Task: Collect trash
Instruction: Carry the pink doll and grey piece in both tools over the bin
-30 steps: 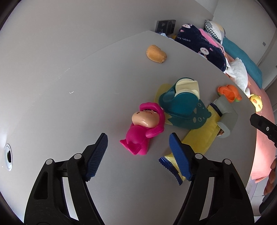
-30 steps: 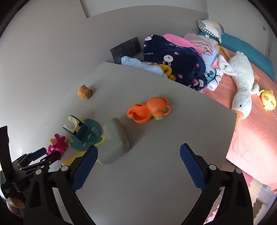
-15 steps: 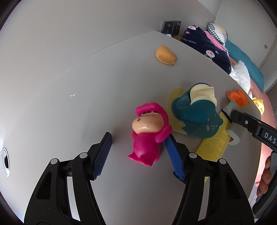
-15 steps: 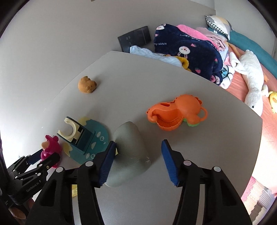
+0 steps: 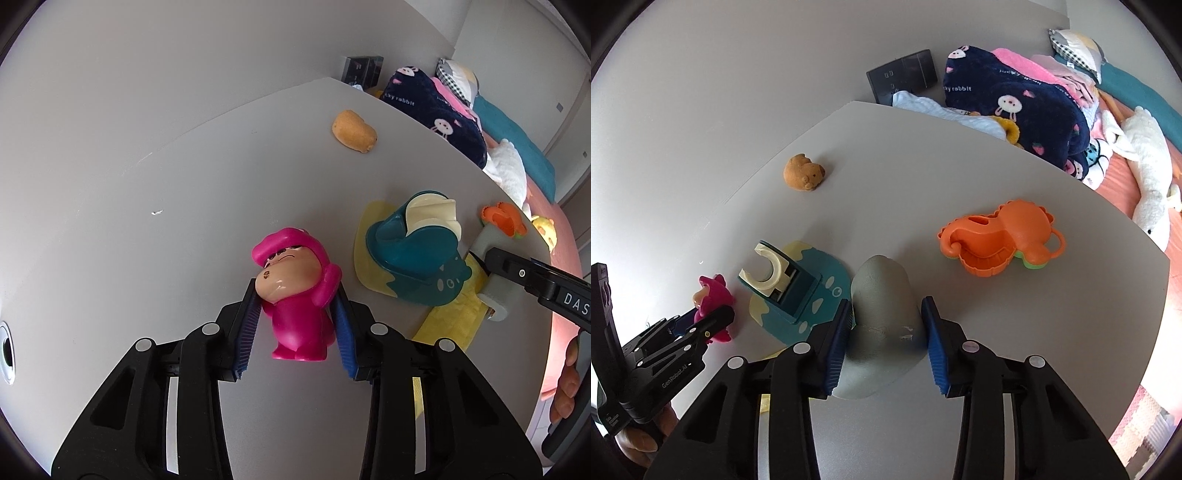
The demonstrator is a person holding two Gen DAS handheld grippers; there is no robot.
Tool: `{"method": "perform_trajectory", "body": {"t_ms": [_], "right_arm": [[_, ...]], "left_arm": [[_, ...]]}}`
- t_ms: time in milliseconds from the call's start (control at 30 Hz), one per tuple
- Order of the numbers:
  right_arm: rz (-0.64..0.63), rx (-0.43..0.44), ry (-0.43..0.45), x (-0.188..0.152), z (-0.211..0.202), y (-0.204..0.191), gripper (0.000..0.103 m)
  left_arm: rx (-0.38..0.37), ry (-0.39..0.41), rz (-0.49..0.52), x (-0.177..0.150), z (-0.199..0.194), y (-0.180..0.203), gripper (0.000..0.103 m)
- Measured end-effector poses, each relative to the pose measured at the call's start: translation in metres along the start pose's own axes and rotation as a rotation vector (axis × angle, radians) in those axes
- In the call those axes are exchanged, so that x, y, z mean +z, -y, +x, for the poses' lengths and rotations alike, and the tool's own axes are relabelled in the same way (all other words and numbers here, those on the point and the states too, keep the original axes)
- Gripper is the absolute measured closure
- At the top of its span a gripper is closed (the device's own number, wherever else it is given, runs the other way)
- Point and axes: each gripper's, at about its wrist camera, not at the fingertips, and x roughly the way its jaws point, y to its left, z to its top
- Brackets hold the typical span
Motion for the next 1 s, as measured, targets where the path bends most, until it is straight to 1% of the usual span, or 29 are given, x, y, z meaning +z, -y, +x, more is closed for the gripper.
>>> {"method": "perform_trajectory", "body": {"t_ms": [200, 400, 600, 1000], "right_arm": [[-0.004, 0.018, 0.044, 0.000, -0.029, 0.002, 0.063], [0.018, 0.029, 0.096, -0.004, -0.068, 0.015, 0.063], [0.035, 0.017, 0.142, -0.014, -0.103, 0.029, 0.063], [0.076, -0.015, 0.213, -0.048, -0.162, 0.059, 0.062]], "left_arm": [[-0.001, 0.047, 0.008, 0.000, -0.024, 0.006, 0.066], [-0.035, 0.090, 0.040, -0.004, -0.053, 0.027, 0.066], [-0.060, 0.103, 0.083, -0.009, -0.067, 0.054, 0.066], [-0.113, 0.119, 0.167, -0.023, -0.096, 0.105, 0.066]]}}
